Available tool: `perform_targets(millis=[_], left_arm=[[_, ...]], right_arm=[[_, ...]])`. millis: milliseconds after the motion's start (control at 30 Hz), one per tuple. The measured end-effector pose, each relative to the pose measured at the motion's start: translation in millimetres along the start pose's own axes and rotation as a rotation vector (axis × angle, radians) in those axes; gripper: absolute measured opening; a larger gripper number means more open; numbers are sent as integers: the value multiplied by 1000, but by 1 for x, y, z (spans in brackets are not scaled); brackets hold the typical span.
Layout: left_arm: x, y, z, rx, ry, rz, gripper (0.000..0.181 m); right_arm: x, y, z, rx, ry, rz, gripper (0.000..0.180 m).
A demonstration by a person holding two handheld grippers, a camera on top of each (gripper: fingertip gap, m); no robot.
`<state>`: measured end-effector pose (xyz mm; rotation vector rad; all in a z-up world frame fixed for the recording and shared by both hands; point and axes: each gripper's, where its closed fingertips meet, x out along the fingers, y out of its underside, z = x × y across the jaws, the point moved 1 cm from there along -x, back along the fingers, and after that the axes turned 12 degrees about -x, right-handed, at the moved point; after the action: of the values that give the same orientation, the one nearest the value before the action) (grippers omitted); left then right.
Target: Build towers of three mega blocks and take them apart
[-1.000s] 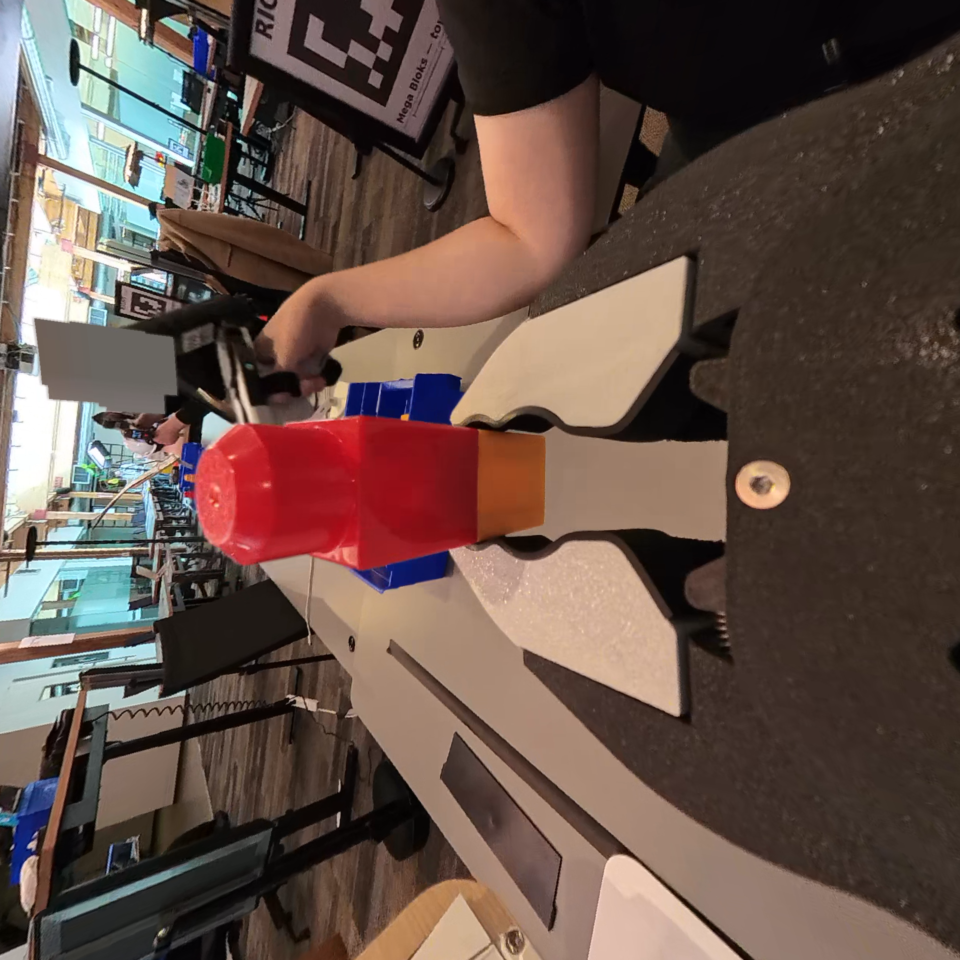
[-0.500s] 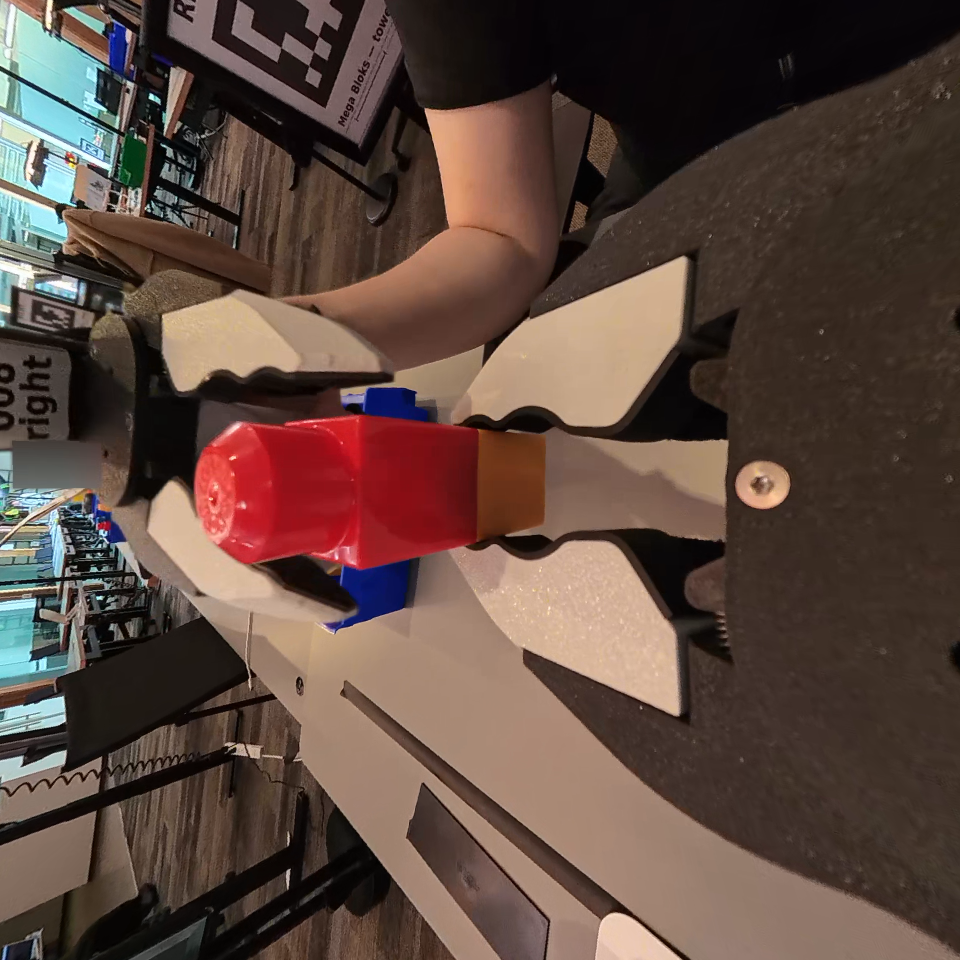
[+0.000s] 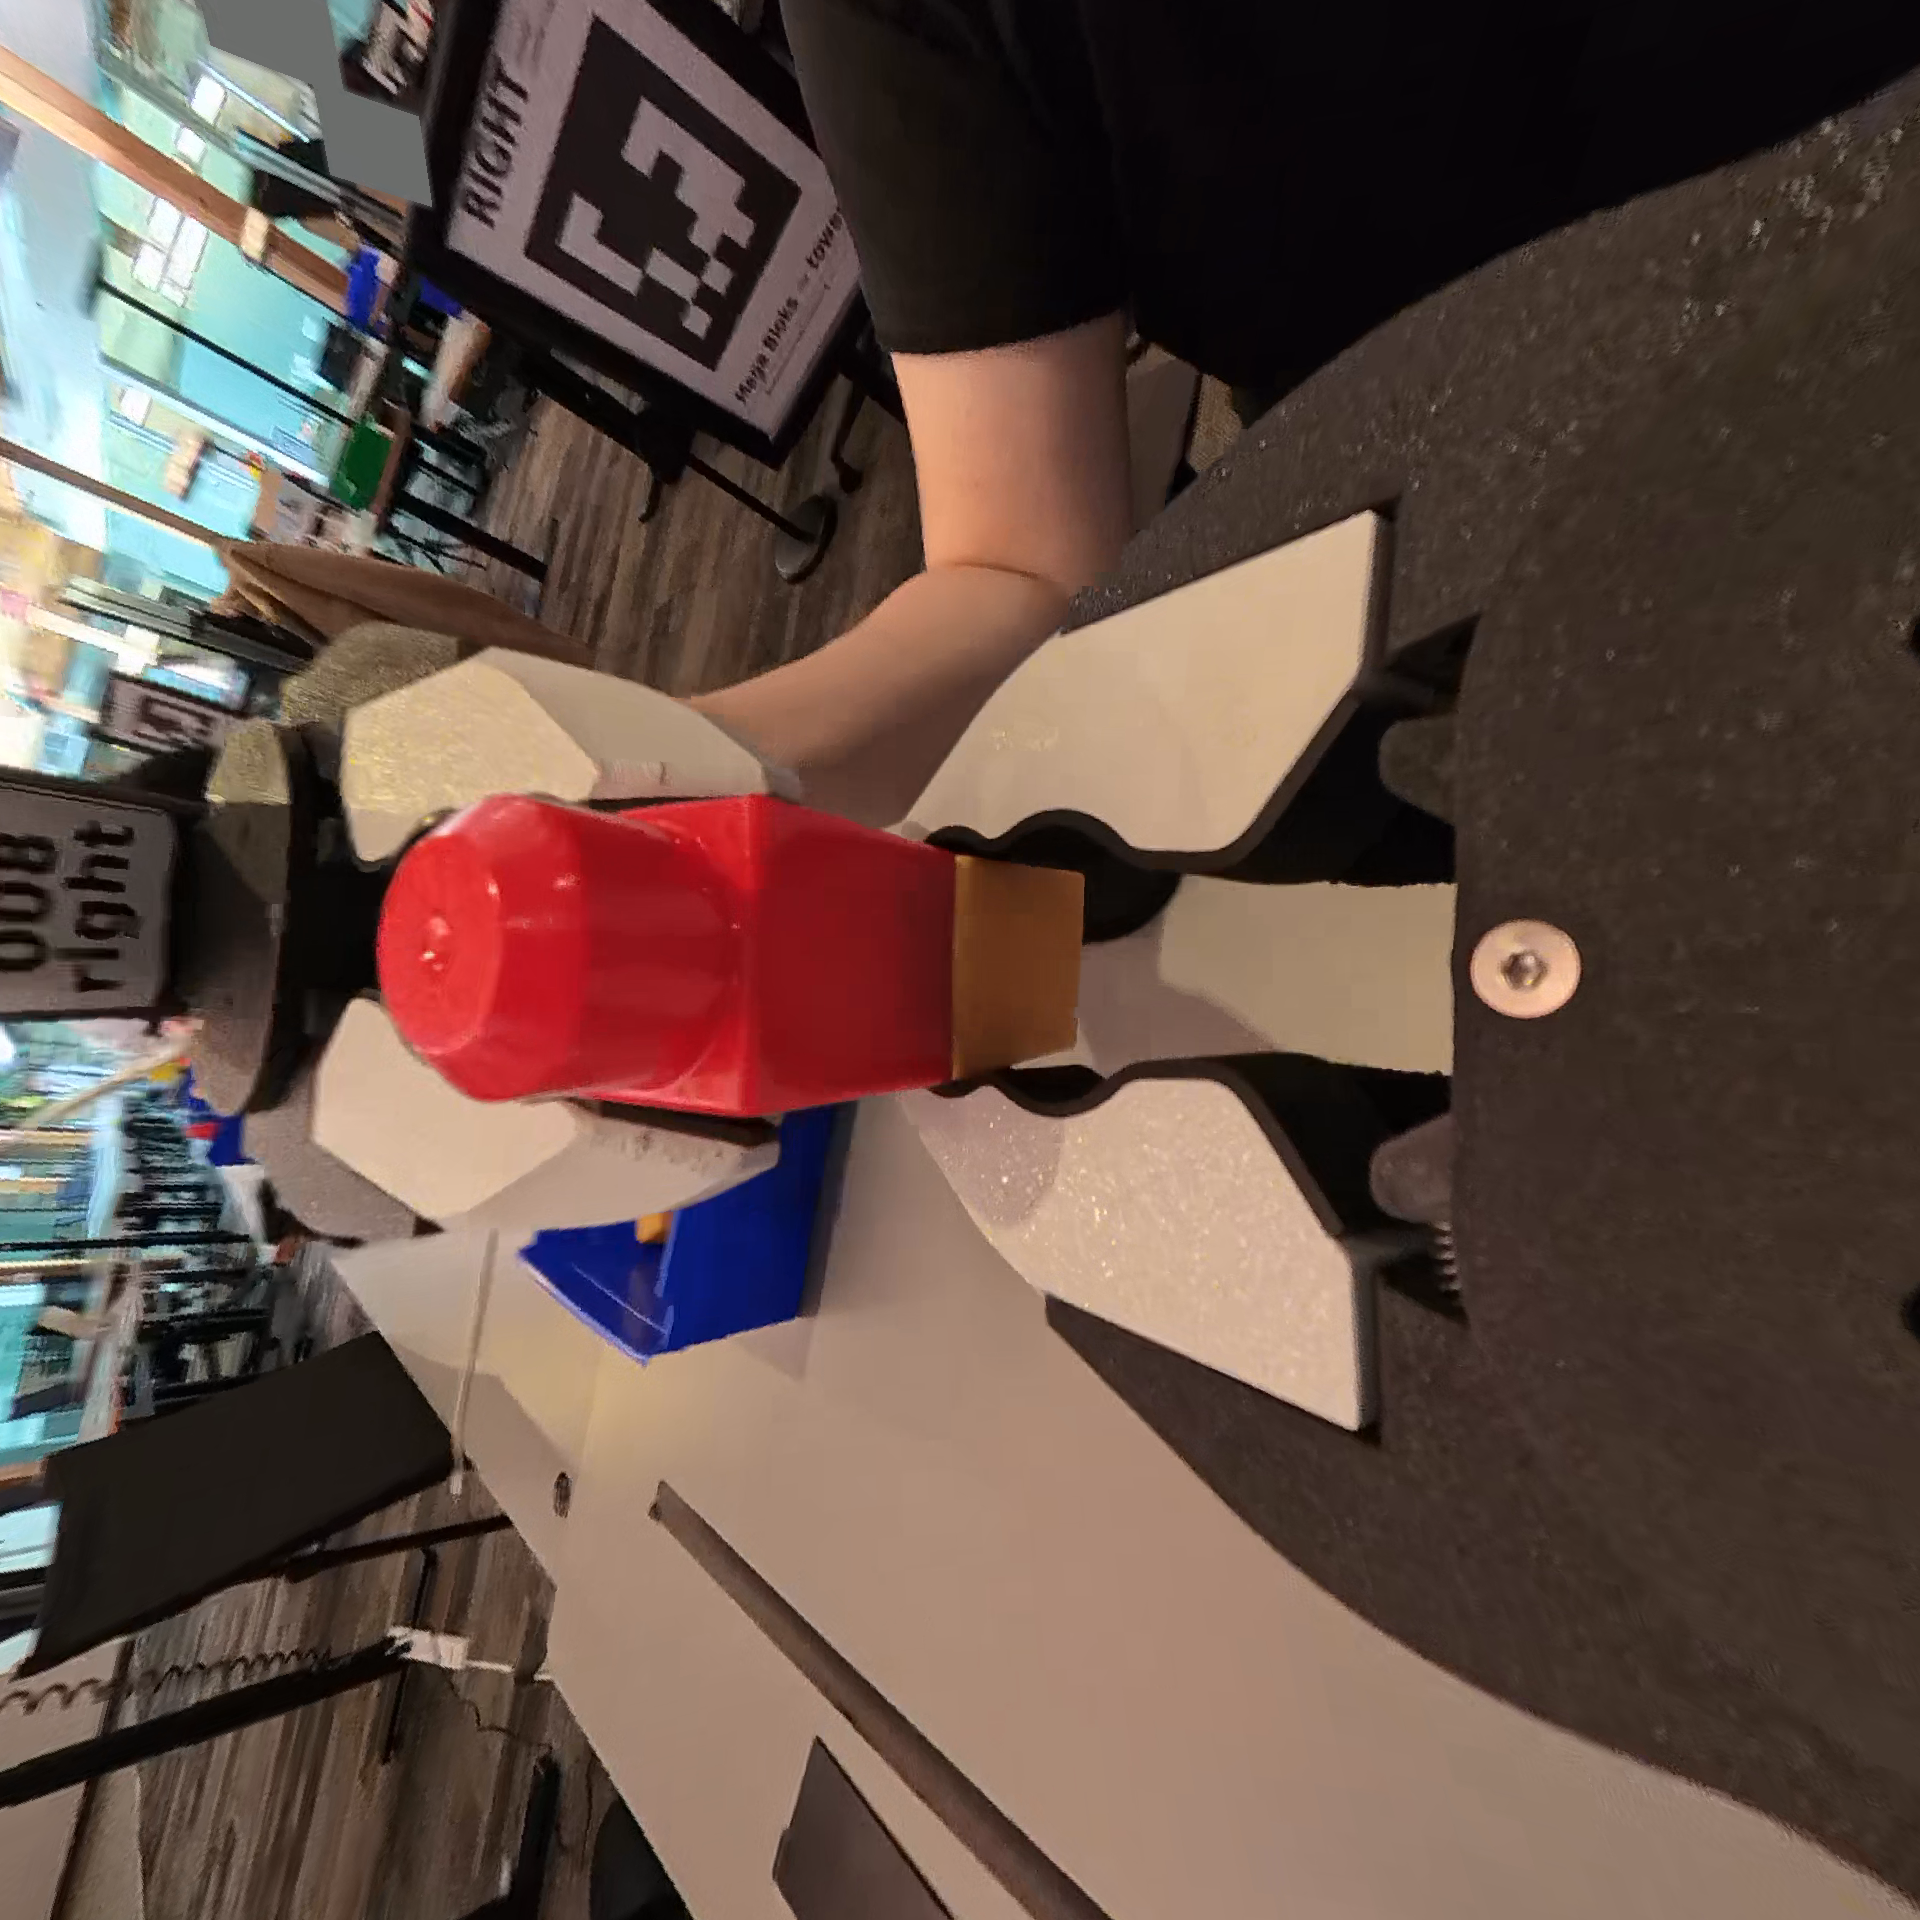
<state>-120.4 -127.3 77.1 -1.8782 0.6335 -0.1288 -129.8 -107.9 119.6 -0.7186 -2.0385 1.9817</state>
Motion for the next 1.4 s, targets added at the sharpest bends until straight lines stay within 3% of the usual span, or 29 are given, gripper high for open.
perform_targets(millis=[133, 233, 367, 533, 600, 700, 800, 867, 1000, 1167, 1300, 1400], left_arm=[[16, 18, -3, -6, 35, 98, 36], [26, 20, -6, -30, 78, 88, 36], [23, 18, -6, -1, 56, 81, 36], [19, 15, -9, 7, 61, 75, 36], [18, 15, -9, 4, 60, 77, 36], [16, 14, -10, 5, 62, 76, 36], [15, 14, -11, 10, 63, 76, 36], [15, 14, -10, 8, 63, 77, 36], [16, 15, -9, -2, 62, 85, 36], [17, 17, -5, -13, 54, 84, 36], [13, 11, 0, -24, 32, 47, 36], [8, 5, 1, -29, 22, 12, 36]], right_arm=[[-28, -32, -5, 30, 44, -226, 35], [-67, -33, -11, 15, 134, -249, 35], [-121, -51, 3, 66, 78, -444, 35], [-172, -34, -3, 81, 225, -427, 35], [-205, 2, -25, 114, 484, -272, 35], [-284, 98, -48, 278, 909, 95, 35], [-353, 187, -41, 553, 1148, 280, 36], [-376, 222, -32, 662, 1204, 322, 35], [-390, 239, -28, 688, 1263, 372, 35], [-384, 214, -38, 604, 1280, 324, 47], [-336, 127, -47, 323, 1144, 159, 45], [-257, 48, -41, 68, 873, 15, 46]])
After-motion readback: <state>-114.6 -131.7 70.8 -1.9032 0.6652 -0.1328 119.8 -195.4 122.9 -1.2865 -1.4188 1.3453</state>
